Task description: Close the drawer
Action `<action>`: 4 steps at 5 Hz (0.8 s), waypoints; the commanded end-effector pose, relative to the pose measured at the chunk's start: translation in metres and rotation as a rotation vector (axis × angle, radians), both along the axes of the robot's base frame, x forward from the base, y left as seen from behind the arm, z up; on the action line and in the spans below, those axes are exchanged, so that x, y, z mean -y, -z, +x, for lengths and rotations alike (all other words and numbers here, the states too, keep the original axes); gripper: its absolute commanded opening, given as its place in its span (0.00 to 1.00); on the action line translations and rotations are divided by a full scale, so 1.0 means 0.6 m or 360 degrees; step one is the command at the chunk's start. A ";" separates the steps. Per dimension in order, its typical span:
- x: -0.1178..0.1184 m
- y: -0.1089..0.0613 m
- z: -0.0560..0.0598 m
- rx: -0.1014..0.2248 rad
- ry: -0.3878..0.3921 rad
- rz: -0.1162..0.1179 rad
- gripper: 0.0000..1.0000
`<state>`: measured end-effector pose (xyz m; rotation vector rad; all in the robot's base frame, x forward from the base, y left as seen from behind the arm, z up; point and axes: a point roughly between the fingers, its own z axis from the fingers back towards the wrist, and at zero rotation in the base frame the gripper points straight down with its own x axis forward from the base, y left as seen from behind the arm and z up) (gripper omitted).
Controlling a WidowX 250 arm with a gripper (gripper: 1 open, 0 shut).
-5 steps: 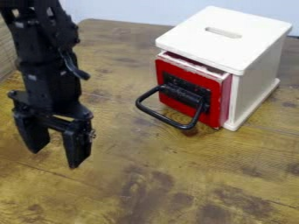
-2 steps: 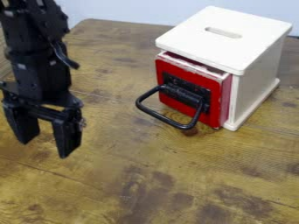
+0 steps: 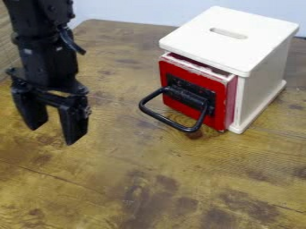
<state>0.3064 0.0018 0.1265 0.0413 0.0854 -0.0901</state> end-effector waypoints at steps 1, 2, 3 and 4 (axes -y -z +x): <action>-0.003 -0.015 0.001 0.0099 0.0027 0.0000 1.00; -0.016 -0.011 -0.014 0.0121 -0.0015 -0.0025 1.00; -0.024 -0.032 -0.022 0.0150 -0.0042 -0.0035 1.00; -0.023 -0.047 -0.024 0.0143 0.0025 -0.0043 1.00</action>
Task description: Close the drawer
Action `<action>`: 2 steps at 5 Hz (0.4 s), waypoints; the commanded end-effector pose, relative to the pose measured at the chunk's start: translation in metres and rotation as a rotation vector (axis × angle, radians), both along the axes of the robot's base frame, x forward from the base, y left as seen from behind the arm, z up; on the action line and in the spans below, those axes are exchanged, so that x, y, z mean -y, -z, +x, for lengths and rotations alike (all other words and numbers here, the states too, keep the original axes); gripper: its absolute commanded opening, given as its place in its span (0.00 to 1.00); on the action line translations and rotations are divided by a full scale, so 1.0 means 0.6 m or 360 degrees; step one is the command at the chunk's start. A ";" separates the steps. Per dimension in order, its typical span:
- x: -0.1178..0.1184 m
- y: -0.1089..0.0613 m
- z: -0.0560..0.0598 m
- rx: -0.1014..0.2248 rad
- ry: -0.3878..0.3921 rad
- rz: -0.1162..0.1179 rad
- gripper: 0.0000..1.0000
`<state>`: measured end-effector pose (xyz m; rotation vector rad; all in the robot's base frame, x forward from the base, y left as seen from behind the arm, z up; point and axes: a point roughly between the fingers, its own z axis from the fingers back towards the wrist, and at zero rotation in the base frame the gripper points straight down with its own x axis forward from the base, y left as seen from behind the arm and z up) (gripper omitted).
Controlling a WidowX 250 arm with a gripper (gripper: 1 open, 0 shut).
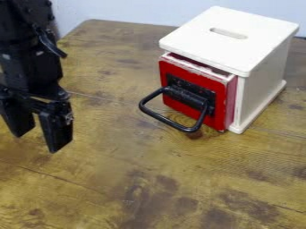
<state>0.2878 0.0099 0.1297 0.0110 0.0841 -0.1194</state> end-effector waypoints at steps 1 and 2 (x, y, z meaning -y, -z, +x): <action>-0.009 -0.039 0.000 0.0115 0.0073 0.0000 1.00; -0.019 -0.026 0.008 0.0085 0.0103 -0.0005 1.00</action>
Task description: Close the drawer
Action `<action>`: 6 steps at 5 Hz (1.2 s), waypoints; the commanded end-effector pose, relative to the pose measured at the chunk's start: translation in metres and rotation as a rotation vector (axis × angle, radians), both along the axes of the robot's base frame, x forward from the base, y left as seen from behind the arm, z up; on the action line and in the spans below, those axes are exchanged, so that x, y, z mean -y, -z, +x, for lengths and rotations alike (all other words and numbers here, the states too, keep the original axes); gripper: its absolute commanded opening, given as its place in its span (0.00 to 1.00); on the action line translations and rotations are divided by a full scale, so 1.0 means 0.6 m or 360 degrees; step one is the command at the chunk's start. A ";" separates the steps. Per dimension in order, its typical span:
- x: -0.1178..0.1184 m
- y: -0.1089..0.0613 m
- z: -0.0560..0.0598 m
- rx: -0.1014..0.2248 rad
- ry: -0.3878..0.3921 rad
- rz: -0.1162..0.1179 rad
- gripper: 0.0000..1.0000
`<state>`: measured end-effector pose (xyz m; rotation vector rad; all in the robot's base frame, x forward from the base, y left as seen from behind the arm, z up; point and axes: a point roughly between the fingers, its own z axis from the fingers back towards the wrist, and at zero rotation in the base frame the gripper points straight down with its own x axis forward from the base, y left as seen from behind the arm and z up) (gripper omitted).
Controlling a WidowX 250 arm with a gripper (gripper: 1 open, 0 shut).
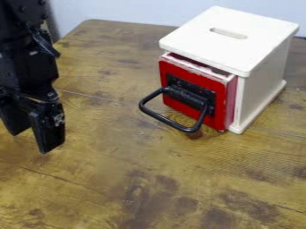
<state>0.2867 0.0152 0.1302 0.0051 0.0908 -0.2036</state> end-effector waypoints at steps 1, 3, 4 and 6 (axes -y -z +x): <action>-0.013 -0.024 0.020 0.0074 0.0017 0.0012 1.00; -0.011 -0.017 0.026 0.0053 0.0106 0.0004 1.00; -0.008 -0.028 0.013 0.0054 0.0119 -0.0004 1.00; -0.002 -0.039 0.005 0.0059 0.0081 -0.0010 1.00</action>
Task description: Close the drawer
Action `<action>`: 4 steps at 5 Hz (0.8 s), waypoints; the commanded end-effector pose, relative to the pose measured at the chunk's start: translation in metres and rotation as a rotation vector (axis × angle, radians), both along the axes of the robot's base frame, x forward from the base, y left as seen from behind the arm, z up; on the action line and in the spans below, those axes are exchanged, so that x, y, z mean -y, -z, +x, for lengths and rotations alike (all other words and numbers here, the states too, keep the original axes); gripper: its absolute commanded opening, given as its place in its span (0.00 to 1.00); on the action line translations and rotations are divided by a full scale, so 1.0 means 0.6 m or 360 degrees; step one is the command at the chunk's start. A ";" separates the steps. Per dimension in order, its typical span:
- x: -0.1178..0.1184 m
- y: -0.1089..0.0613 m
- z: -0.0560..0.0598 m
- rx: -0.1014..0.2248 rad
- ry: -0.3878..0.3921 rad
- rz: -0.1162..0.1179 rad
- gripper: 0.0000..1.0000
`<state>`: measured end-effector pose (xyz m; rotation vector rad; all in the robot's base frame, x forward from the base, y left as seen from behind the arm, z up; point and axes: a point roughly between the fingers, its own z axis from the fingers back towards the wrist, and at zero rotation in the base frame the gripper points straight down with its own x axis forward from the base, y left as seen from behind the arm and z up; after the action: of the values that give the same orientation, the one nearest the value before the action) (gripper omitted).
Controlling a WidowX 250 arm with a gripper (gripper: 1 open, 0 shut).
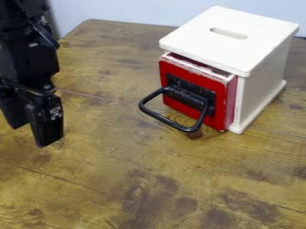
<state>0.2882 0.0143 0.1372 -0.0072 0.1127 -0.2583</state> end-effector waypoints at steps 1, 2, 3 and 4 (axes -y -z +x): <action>-0.002 -0.023 0.008 0.0084 0.0015 0.0007 1.00; 0.000 -0.019 0.012 0.0072 0.0037 0.0007 1.00; 0.010 -0.024 0.025 0.0063 -0.0034 0.0010 1.00; 0.020 -0.024 0.033 0.0073 -0.0120 0.0021 1.00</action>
<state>0.3024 0.0061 0.1363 -0.0003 0.1250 -0.1737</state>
